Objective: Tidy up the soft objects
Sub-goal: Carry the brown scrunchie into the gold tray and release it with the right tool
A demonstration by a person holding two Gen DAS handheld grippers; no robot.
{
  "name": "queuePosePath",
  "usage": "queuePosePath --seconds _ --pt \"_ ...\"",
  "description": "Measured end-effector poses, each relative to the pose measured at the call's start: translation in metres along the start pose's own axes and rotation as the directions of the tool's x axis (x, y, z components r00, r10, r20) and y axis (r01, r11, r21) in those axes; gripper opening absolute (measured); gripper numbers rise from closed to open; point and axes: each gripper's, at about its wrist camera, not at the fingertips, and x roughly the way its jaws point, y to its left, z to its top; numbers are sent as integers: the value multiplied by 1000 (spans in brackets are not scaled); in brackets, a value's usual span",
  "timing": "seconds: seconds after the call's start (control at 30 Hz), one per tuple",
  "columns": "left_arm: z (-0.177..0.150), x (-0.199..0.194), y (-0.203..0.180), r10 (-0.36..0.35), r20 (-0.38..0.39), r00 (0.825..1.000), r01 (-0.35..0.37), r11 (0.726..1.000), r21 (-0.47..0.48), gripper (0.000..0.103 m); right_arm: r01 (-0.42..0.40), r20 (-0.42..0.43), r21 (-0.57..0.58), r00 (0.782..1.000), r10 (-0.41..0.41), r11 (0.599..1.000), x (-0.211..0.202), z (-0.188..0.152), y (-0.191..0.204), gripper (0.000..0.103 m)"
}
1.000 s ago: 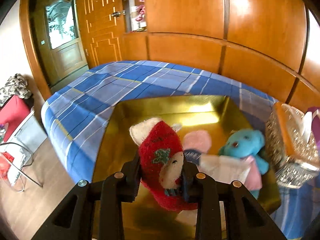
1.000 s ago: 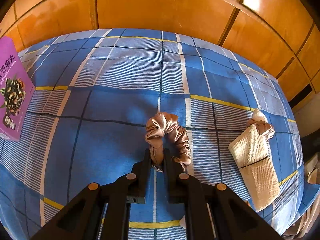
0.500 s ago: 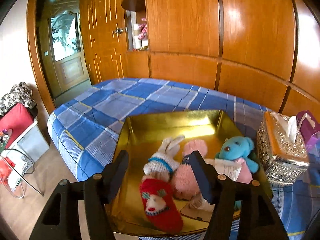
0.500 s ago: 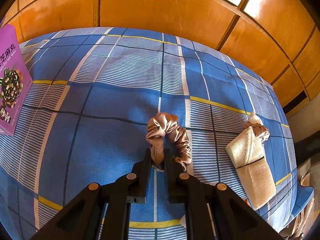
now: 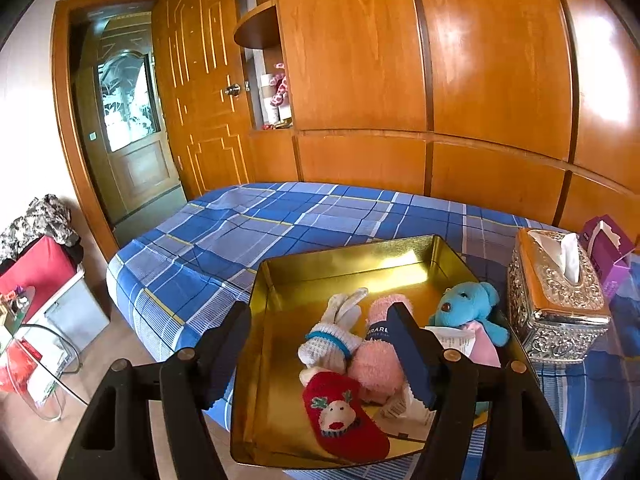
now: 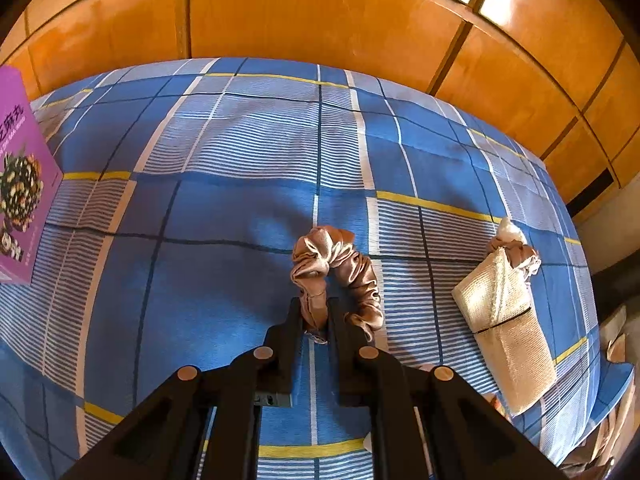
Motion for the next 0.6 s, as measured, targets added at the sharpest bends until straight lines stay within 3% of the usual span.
queuePosePath --seconds 0.3,0.47,0.6 --pt "2 -14 -2 -6 33 999 5 1000 23 71 -60 -10 128 998 62 990 -1 31 -4 8" --pt "2 -19 -6 -15 46 999 13 999 43 71 -105 78 102 992 97 989 -37 73 16 8" --pt "2 -20 -8 -17 48 999 15 999 48 71 -153 181 36 973 144 988 -88 111 43 8"
